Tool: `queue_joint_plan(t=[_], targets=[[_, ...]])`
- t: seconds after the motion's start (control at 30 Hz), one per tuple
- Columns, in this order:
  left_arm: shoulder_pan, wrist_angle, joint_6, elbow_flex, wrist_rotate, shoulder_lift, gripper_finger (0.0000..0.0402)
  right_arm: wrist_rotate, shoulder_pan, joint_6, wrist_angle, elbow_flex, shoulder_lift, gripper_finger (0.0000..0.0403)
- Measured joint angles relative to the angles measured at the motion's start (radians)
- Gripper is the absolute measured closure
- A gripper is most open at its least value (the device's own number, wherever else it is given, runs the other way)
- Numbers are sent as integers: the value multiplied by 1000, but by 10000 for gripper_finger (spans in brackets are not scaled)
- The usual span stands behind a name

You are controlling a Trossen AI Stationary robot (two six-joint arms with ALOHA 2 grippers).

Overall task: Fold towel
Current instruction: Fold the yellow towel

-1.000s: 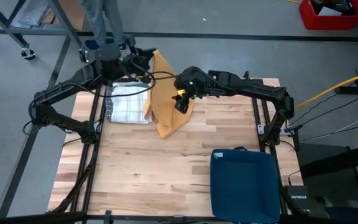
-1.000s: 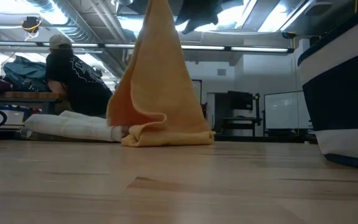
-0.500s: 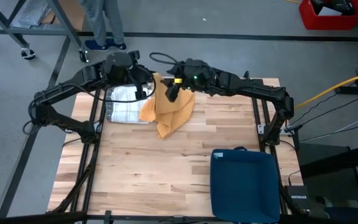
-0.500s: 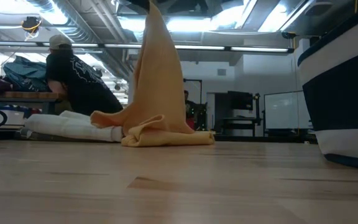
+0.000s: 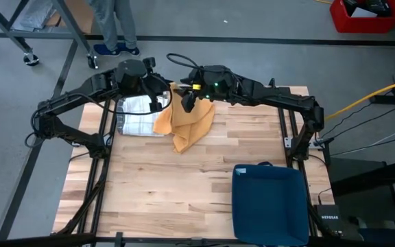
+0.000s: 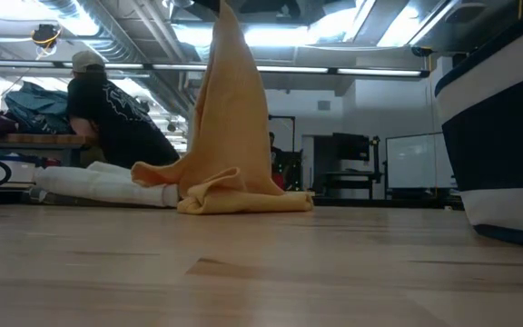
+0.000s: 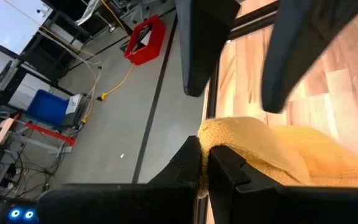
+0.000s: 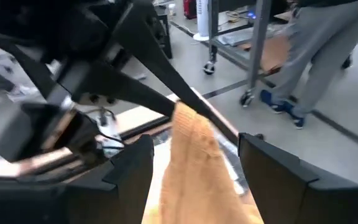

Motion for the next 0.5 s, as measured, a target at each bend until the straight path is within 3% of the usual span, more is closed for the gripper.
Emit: queue_joint_plan(t=[0.23, 0.5], targets=[[-4, 3, -82, 0, -1, 0, 400, 26, 8, 195, 9, 0, 35, 166], [-11, 2, -108, 0, -1, 0, 400, 282, 90, 201, 62, 0, 88, 166]])
